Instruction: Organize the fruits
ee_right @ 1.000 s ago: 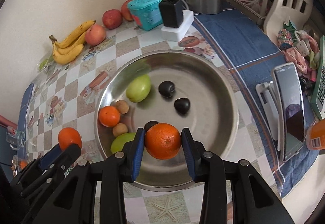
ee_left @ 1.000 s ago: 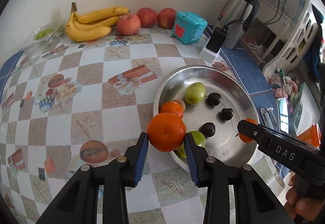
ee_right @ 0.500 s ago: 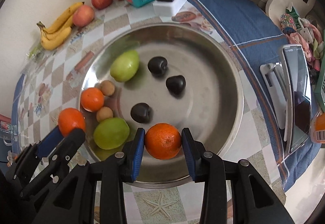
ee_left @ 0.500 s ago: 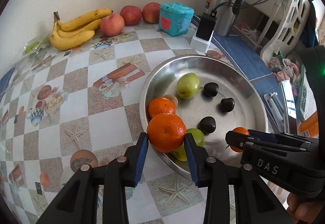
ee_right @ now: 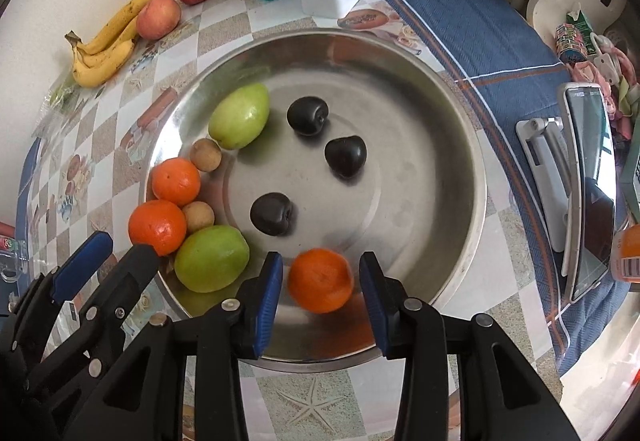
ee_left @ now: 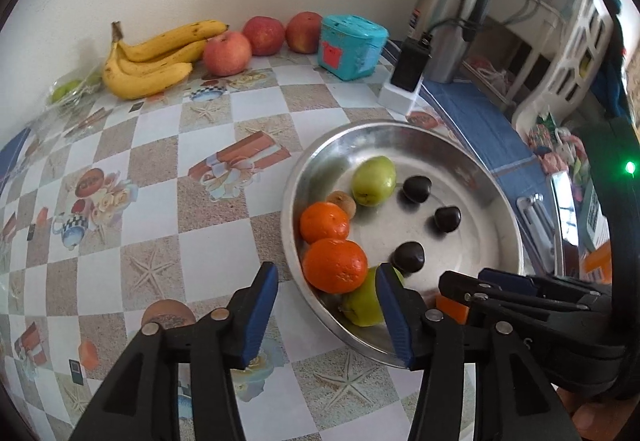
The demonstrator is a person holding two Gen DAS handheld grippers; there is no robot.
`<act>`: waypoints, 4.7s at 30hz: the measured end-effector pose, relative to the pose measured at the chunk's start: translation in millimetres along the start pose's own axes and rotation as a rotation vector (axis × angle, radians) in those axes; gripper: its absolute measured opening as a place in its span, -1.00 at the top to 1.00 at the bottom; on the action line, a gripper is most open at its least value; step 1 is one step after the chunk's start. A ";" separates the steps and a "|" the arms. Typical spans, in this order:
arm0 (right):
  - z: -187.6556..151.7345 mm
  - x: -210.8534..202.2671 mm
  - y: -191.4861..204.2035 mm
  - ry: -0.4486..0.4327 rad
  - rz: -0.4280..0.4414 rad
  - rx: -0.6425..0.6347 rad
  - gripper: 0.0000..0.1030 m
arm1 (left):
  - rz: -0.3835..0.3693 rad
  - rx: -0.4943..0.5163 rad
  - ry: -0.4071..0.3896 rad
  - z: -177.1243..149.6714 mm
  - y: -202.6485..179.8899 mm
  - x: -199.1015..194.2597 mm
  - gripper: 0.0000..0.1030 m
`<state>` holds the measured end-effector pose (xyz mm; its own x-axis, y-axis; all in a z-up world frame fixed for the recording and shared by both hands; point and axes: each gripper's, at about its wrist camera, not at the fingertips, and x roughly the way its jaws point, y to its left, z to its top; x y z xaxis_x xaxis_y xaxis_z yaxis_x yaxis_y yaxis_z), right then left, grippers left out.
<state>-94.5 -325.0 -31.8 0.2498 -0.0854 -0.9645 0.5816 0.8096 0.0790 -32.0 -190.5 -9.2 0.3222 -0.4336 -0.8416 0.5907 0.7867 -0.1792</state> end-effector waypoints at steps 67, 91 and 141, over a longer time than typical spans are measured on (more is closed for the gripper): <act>-29.0 -40.5 68.8 -0.184 0.007 -0.242 -0.78 | 0.584 -0.339 0.038 -38.9 136.0 -65.8 -1.00; -60.4 -76.3 70.8 -0.301 -0.011 -0.277 -0.78 | 0.388 -0.387 0.056 -65.3 133.2 -106.9 -1.00; -60.3 -68.0 76.6 -0.262 -0.028 -0.314 -0.78 | 0.350 -0.410 0.080 -66.4 134.0 -102.7 -1.00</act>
<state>-113.6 -222.2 24.6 0.4497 -0.2226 -0.8650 0.3366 0.9393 -0.0667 -35.1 -11.4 19.3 0.3813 -0.0933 -0.9197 0.1166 0.9918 -0.0522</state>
